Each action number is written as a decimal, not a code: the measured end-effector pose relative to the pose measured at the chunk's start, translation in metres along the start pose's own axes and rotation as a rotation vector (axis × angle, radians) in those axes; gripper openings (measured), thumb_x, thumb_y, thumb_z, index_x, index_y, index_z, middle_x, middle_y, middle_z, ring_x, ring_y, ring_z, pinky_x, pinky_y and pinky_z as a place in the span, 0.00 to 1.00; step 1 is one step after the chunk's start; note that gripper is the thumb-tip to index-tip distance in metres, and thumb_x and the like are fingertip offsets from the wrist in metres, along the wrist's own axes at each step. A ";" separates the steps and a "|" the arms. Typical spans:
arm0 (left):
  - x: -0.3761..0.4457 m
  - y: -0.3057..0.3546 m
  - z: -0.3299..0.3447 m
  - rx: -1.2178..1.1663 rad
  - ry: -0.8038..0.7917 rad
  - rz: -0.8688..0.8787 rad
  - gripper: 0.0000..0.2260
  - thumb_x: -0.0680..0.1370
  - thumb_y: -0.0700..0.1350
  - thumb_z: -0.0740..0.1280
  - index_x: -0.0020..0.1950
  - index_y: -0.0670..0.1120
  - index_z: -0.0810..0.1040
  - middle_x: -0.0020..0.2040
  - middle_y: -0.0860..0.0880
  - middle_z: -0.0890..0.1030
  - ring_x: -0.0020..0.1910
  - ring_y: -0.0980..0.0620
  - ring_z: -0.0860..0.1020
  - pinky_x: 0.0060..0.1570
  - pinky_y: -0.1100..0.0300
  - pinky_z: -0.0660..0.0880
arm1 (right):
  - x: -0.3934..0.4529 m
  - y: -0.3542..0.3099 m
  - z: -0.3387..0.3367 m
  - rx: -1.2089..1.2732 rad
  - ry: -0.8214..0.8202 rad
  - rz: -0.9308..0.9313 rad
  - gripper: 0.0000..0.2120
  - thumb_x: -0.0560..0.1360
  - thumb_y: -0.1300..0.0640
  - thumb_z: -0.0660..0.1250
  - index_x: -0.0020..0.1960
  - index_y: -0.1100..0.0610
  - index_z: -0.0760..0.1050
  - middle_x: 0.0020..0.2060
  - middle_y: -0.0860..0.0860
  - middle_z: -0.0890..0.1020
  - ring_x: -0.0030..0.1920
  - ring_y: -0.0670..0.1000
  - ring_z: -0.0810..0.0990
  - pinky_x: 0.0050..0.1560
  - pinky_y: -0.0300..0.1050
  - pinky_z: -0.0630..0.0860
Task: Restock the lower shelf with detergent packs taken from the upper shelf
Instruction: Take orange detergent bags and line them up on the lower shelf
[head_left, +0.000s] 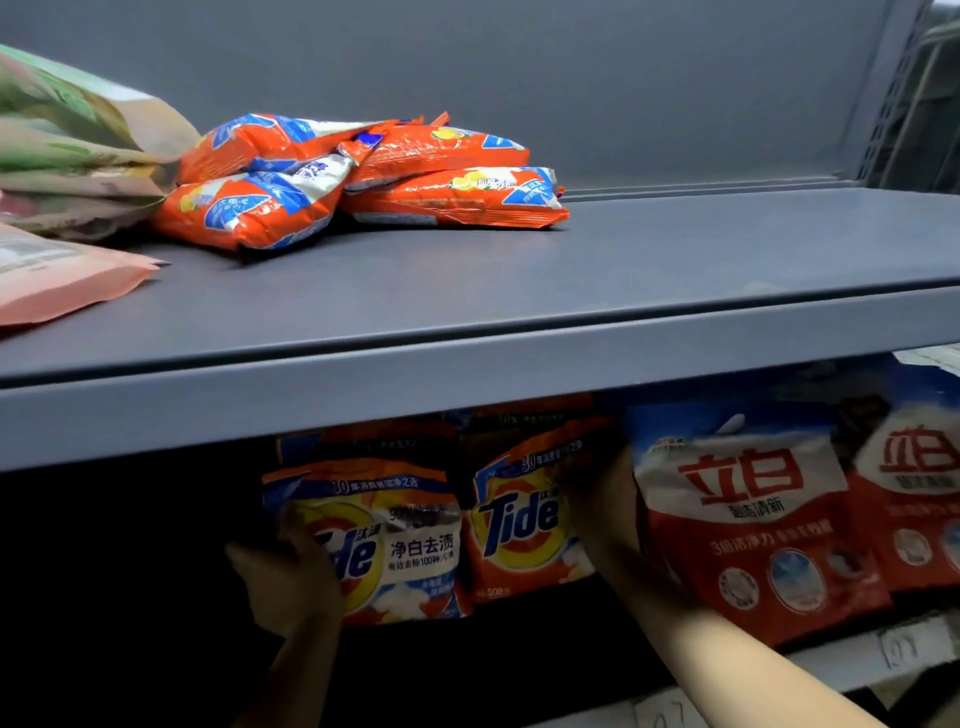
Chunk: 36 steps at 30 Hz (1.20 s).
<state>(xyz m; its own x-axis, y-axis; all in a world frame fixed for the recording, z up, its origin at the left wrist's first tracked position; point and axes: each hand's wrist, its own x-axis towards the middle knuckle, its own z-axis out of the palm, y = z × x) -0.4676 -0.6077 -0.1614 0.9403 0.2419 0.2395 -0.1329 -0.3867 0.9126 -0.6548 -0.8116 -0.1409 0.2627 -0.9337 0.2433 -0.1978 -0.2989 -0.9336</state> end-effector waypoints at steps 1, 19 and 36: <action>-0.004 0.000 -0.003 0.025 0.004 0.026 0.29 0.78 0.58 0.58 0.66 0.34 0.66 0.61 0.30 0.72 0.55 0.28 0.74 0.51 0.40 0.70 | -0.002 -0.002 -0.001 -0.031 -0.022 -0.037 0.32 0.71 0.58 0.69 0.69 0.43 0.57 0.61 0.44 0.71 0.59 0.46 0.75 0.47 0.40 0.78; -0.082 -0.004 -0.004 0.682 -0.572 1.049 0.27 0.78 0.61 0.47 0.76 0.56 0.52 0.79 0.47 0.45 0.75 0.32 0.48 0.61 0.22 0.47 | -0.069 0.046 -0.016 -0.736 -0.479 -0.463 0.34 0.80 0.44 0.56 0.74 0.36 0.35 0.74 0.44 0.28 0.73 0.50 0.25 0.72 0.69 0.45; -0.089 0.063 -0.057 0.566 -0.789 0.640 0.16 0.81 0.53 0.56 0.67 0.55 0.72 0.65 0.52 0.76 0.63 0.50 0.74 0.65 0.51 0.68 | -0.068 -0.023 -0.065 -0.546 -0.623 -0.198 0.20 0.78 0.53 0.63 0.69 0.44 0.68 0.67 0.45 0.73 0.64 0.48 0.74 0.61 0.42 0.72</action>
<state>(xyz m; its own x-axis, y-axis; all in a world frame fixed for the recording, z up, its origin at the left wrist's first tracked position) -0.5777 -0.6030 -0.1064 0.7125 -0.6859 0.1483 -0.6826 -0.6284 0.3730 -0.7299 -0.7543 -0.1190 0.7807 -0.6230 0.0497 -0.4790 -0.6475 -0.5927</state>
